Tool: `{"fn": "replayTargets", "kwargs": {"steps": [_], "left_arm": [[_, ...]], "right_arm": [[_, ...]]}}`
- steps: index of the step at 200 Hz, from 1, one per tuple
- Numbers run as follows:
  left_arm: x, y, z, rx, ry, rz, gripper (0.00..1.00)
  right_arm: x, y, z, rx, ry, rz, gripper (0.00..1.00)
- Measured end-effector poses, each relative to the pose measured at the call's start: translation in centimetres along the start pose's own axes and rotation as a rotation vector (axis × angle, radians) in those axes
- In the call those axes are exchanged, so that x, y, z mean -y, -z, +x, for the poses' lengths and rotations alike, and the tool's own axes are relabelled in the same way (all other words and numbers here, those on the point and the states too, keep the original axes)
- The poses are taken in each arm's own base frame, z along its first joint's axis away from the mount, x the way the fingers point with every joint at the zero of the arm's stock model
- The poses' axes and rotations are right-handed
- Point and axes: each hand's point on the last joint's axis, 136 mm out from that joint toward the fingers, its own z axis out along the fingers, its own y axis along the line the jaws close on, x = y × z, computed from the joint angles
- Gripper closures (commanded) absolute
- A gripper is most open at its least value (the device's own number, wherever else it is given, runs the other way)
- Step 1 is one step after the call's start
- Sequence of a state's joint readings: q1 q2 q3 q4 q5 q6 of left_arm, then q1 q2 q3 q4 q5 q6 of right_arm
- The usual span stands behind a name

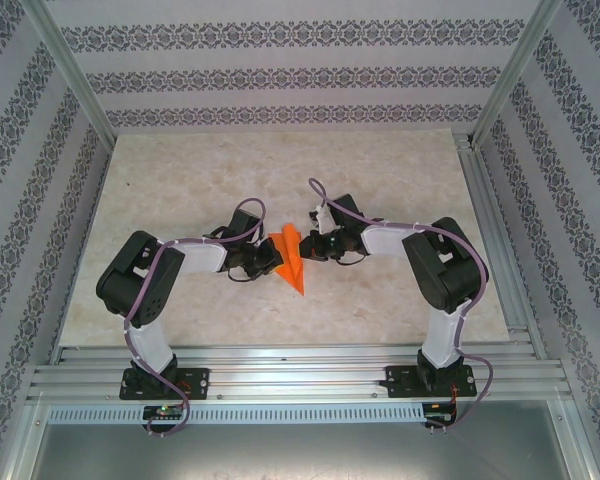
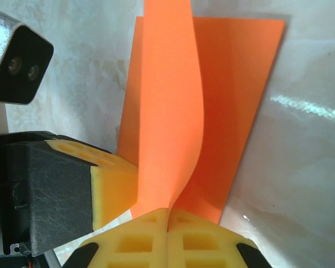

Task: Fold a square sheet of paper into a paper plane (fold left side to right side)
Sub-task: Fourth fold the wing at the center of the table.

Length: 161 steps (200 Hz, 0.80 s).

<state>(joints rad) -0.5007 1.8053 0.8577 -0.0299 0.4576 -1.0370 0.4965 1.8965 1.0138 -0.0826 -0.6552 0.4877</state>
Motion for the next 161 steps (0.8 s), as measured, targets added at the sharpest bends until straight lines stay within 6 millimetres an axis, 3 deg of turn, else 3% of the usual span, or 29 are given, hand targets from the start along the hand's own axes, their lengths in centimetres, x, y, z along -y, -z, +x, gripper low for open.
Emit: {"fn": "replayTargets", "kwargs": {"steps": [65,161], "left_arm": [[0.1,-0.1,-0.2,0.002,-0.004,-0.001,1.0],[0.3,-0.4,-0.5,0.004,-0.012,-0.001,1.0]], "right_arm": [[1.6,-1.2,0.2,-0.046,0.02,0.026,0.95],[1.6,-1.5,-0.9,-0.055,0.055,0.045,0.95]]}}
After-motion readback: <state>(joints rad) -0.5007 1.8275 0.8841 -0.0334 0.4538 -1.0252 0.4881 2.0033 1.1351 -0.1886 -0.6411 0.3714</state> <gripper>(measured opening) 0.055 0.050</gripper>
